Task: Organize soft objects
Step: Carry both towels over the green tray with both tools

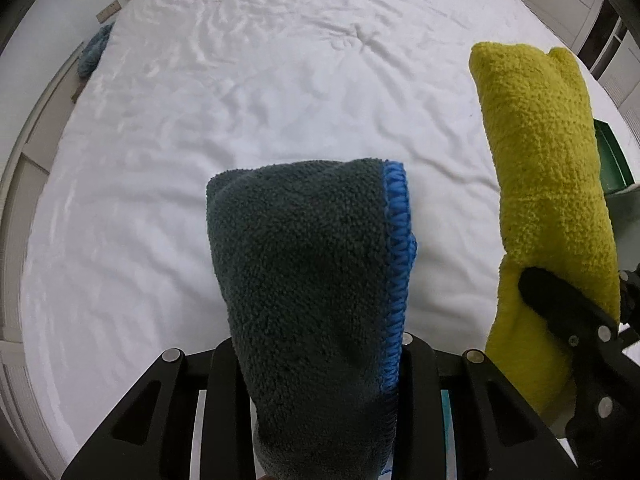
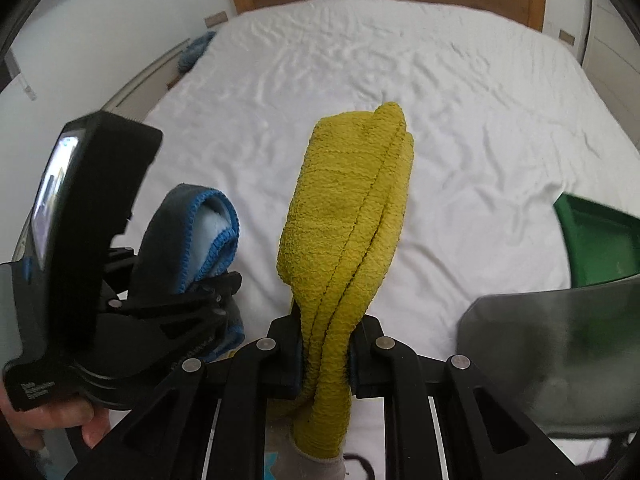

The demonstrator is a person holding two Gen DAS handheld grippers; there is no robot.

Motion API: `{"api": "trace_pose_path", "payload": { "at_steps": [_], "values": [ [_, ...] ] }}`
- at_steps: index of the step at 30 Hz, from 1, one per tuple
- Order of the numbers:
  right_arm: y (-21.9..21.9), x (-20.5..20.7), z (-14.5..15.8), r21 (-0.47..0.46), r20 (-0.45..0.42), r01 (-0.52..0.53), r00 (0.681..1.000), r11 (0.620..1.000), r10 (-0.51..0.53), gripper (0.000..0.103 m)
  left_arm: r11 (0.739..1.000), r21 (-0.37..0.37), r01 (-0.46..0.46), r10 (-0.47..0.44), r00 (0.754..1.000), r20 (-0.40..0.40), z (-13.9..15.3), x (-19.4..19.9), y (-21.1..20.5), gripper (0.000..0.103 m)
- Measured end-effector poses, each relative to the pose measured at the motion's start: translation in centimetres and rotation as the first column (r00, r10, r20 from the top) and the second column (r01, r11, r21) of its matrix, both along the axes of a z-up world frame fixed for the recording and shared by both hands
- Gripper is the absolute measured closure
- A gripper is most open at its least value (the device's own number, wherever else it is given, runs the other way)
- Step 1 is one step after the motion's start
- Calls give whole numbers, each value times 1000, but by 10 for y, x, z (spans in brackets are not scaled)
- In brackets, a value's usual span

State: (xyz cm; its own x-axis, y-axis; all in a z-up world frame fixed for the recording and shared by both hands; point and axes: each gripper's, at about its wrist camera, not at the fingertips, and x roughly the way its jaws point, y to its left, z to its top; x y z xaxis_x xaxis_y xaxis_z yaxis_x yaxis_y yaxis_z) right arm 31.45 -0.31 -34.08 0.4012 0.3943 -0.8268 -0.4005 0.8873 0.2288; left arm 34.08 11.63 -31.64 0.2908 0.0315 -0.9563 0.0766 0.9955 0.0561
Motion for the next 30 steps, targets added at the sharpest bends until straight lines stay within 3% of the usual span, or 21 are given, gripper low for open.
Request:
{"api": "trace_pose_path", "payload": {
  "at_steps": [11, 19, 24, 30],
  "values": [
    [-32, -76, 40, -21, 2, -28, 1000, 999, 28, 88, 999, 37, -5, 5, 1000, 9, 52, -72, -5, 76],
    [-54, -150, 75, -59, -32, -74, 997, 996, 72, 88, 999, 27, 43, -42, 998, -36, 60, -136, -7, 76],
    [-81, -206, 79, -102, -102, -86, 992, 991, 76, 88, 993, 2, 122, -121, 989, -90, 55, -170, -18, 76],
    [-120, -256, 86, -171, -194, -62, 981, 983, 28, 88, 970, -28, 243, -245, 958, -150, 53, -209, -56, 77]
  ]
}}
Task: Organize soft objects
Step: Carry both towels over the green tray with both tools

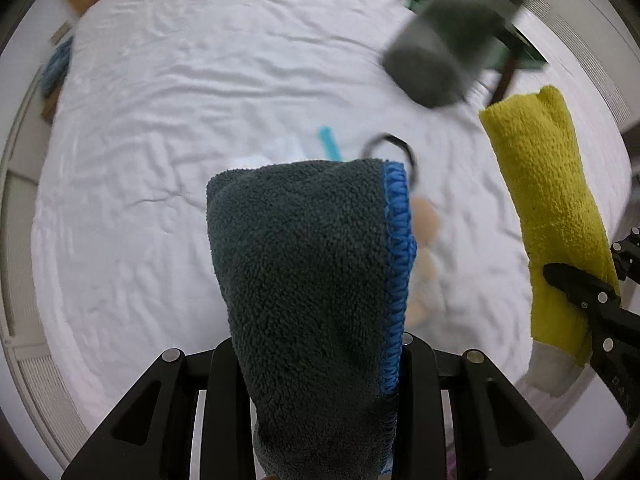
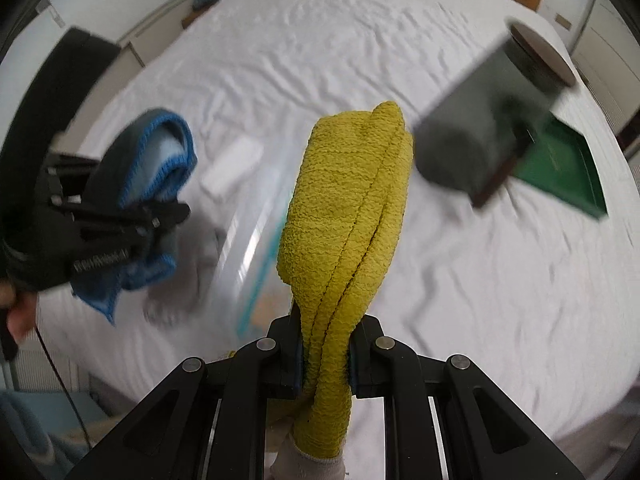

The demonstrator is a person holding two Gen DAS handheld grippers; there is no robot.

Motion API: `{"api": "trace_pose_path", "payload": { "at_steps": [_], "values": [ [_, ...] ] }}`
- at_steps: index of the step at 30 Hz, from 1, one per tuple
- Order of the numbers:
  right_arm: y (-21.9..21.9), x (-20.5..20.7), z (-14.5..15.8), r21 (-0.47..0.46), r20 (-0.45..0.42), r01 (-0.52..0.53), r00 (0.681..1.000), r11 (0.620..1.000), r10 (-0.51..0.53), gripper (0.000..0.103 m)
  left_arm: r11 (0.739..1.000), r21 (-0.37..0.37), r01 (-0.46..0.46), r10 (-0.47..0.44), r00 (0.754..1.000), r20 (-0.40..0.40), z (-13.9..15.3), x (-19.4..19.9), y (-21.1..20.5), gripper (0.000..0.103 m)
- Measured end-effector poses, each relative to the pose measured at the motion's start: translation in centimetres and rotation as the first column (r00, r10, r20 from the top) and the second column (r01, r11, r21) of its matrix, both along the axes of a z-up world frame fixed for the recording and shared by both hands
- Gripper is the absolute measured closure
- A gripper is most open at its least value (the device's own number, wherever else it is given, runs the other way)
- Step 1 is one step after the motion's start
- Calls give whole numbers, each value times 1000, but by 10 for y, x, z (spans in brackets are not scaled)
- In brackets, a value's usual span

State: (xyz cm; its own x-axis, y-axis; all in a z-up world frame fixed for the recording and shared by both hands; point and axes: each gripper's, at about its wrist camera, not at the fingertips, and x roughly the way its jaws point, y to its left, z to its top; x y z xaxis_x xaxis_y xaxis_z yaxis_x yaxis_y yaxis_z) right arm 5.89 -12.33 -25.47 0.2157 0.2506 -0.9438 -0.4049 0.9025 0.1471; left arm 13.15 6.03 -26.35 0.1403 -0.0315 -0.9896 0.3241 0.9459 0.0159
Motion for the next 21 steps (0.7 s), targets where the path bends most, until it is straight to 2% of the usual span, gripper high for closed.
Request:
{"api": "trace_pose_path", "payload": {
  "at_steps": [5, 11, 16, 21],
  "values": [
    [-57, -19, 9, -38, -47, 71, 996, 997, -73, 88, 994, -23, 105, -105, 994, -34, -3, -26, -50, 77],
    [-157, -14, 10, -69, -77, 154, 984, 986, -159, 88, 977, -54, 207, -211, 975, -70, -9, -47, -151, 77],
    [-247, 11, -2, -111, -87, 190, 976, 975, -200, 88, 966, -105, 237, -247, 964, -98, -16, -43, -241, 76],
    [-329, 59, -5, -122, -39, 213, 975, 969, -219, 88, 961, -166, 220, -234, 970, -69, -14, -16, -323, 76]
  ]
}}
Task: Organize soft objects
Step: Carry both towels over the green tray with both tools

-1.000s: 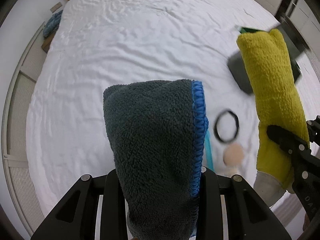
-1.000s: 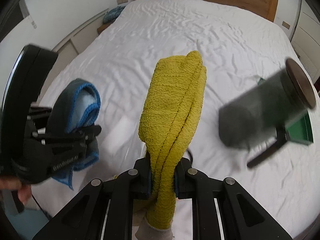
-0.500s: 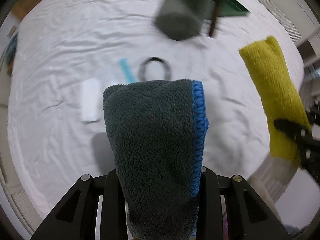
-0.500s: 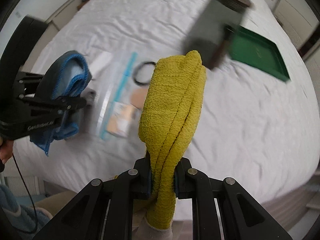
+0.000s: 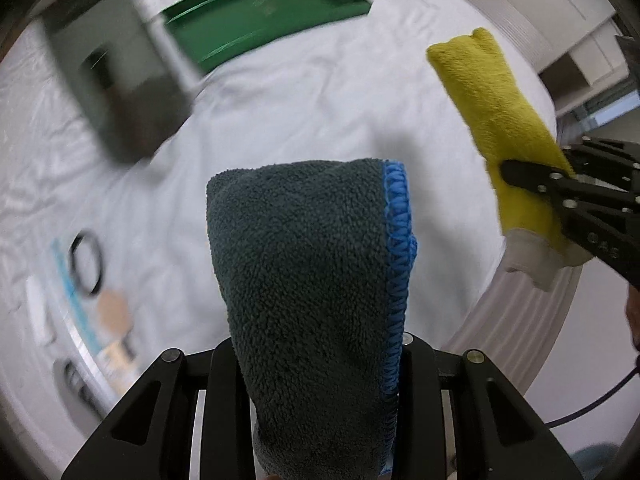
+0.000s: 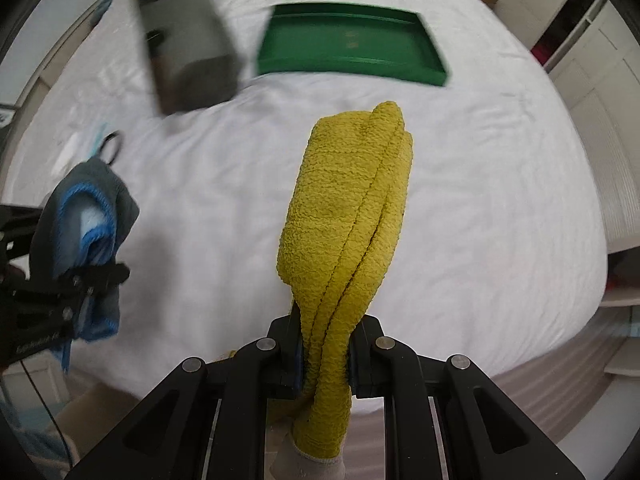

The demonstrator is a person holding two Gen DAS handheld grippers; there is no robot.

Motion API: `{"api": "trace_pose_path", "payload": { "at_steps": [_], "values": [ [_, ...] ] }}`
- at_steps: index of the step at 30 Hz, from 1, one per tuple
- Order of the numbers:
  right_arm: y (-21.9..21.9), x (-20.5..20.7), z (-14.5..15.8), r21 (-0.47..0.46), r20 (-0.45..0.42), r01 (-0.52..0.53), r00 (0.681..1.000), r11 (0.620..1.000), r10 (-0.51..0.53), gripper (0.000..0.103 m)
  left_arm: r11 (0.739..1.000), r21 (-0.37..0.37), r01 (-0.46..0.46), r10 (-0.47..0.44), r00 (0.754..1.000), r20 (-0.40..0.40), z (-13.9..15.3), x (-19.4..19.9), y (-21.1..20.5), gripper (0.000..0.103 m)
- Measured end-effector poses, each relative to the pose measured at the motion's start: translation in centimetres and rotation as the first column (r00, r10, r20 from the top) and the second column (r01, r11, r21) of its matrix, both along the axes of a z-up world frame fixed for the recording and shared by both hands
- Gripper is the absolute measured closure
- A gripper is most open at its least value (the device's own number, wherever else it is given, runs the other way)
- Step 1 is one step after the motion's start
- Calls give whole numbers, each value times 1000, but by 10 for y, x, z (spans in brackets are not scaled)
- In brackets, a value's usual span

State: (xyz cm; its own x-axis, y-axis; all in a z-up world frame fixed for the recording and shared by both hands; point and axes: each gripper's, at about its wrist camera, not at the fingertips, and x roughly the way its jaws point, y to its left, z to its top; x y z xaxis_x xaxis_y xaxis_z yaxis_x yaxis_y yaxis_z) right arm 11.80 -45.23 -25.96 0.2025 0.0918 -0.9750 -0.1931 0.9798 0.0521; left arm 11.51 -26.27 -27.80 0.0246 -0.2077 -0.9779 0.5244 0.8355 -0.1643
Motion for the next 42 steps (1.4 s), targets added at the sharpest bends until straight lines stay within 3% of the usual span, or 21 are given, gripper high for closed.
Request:
{"api": "trace_pose_path", "payload": {
  "at_steps": [5, 9, 14, 18, 25, 33, 42],
  "values": [
    [-49, 62, 4, 14, 92, -23, 996, 1000, 21, 88, 995, -60, -77, 81, 995, 57, 5, 54, -60, 76],
    [-68, 114, 6, 26, 186, -58, 981, 998, 52, 88, 980, -92, -174, 186, 972, 146, 8, 114, -86, 76],
    [-67, 192, 7, 38, 300, -97, 951, 995, 81, 88, 946, -104, -306, 323, 917, 234, 6, 184, -88, 75],
    [-58, 247, -11, 25, 344, -112, 934, 993, 97, 88, 910, -92, -405, 413, 861, 298, -9, 241, -75, 75],
    [-43, 315, -46, 19, 368, -137, 922, 990, 121, 88, 865, -65, -498, 489, 806, 333, -41, 305, -58, 75],
    [-9, 376, -110, 18, 339, -134, 933, 991, 120, 88, 841, -26, -541, 519, 791, 324, -72, 335, -59, 75],
    [2, 406, -134, -2, 290, -139, 948, 990, 133, 88, 849, -3, -528, 502, 806, 313, -92, 340, -57, 75]
  ]
}}
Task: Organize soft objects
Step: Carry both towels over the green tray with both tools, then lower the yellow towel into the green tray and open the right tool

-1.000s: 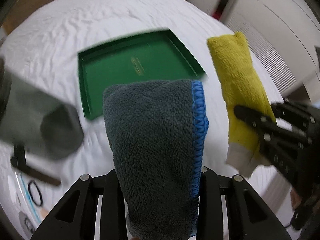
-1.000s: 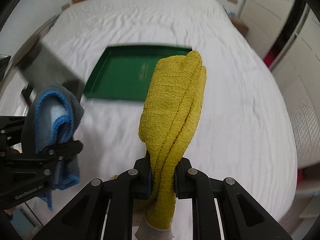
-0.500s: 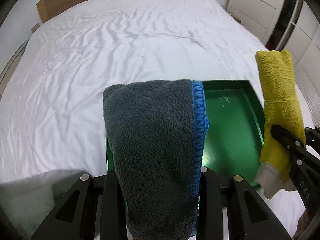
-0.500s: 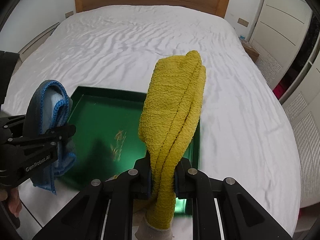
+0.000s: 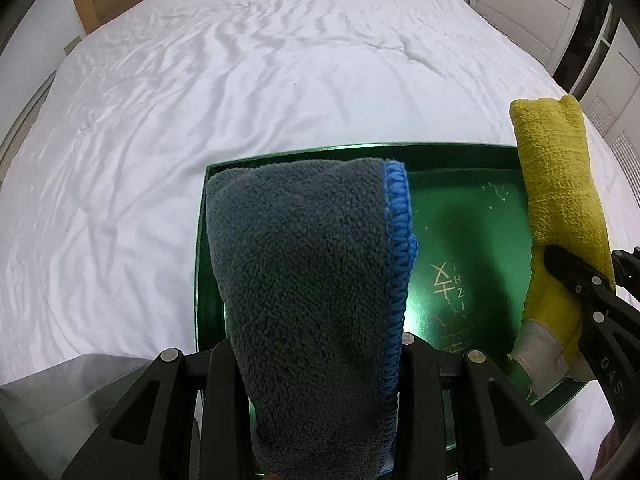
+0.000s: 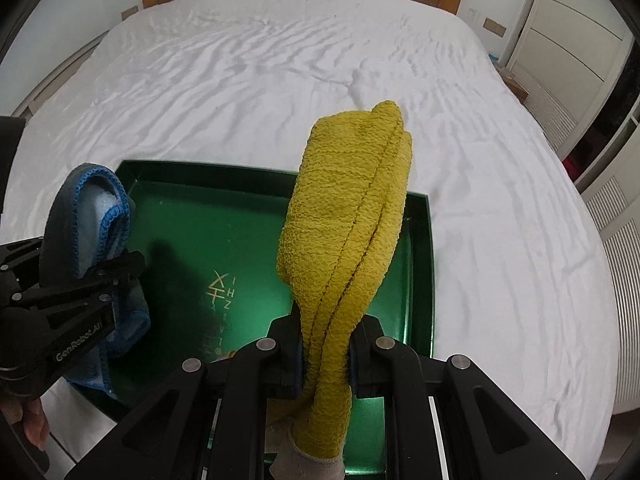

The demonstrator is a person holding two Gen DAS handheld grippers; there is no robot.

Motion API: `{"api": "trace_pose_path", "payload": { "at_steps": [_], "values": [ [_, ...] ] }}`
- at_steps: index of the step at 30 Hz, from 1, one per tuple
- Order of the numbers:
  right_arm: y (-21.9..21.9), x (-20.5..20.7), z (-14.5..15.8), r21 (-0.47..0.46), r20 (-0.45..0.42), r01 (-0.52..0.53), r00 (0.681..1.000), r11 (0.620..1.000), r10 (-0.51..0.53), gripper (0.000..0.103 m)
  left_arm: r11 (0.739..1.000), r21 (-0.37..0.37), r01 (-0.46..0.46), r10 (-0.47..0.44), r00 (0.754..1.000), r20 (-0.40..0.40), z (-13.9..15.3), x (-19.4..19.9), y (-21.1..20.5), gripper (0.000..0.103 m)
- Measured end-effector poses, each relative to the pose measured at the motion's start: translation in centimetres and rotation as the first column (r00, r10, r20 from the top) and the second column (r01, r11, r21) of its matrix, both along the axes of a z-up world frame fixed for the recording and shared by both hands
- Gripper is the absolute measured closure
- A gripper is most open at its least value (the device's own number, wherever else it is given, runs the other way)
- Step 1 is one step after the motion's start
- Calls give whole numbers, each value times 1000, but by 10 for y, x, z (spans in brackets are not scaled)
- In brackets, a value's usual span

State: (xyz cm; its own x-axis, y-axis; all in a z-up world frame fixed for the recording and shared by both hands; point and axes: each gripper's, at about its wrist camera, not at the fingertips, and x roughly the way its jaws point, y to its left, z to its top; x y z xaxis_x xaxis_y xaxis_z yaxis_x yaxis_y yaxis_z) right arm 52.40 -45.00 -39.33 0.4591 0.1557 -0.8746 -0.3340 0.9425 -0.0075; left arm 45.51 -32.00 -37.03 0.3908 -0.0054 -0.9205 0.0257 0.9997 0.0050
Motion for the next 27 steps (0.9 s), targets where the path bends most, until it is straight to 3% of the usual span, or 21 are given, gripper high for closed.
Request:
{"api": "trace_pose_path", "payload": {
  "at_steps": [27],
  "values": [
    [9, 27, -28, -38, -37, 14, 999, 999, -15, 88, 1000, 15, 4, -4, 1000, -2, -10, 2, 0, 75]
  ]
}}
